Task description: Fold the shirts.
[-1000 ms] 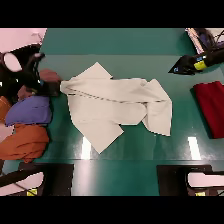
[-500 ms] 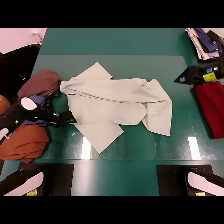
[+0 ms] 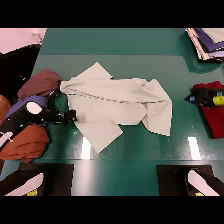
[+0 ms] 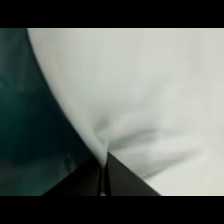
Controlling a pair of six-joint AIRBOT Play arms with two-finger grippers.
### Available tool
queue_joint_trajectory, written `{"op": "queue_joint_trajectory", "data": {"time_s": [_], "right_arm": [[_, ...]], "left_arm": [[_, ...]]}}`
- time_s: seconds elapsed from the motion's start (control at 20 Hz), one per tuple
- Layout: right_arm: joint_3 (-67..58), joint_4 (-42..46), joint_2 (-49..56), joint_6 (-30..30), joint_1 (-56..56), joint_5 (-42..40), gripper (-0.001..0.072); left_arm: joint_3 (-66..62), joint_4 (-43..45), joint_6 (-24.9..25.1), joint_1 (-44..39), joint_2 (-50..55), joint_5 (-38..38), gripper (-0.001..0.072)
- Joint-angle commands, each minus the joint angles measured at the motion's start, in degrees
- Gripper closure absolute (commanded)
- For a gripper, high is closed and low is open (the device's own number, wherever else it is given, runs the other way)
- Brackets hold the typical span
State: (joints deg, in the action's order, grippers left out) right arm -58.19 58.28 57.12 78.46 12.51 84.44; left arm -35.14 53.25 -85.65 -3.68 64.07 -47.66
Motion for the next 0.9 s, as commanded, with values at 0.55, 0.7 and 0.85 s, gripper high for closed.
{"op": "queue_joint_trajectory", "data": {"time_s": [0.55,0.7,0.85], "right_arm": [[30.67,-6.58,10.05,-0.96,-1.73,-18.25,0.0286],[30.67,-7.61,10.84,-0.96,-4.96,-21.73,0.0456],[30.64,-7.65,6.25,-1.01,-4.81,-23.30,0.0694]], "left_arm": [[-11.76,0.70,2.14,-0.09,-0.09,-4.46,0.0683],[-11.78,0.79,2.14,-0.09,-0.09,-4.61,0.0684],[-12.59,1.64,2.08,-0.09,-0.92,-6.08,0.0684]]}}
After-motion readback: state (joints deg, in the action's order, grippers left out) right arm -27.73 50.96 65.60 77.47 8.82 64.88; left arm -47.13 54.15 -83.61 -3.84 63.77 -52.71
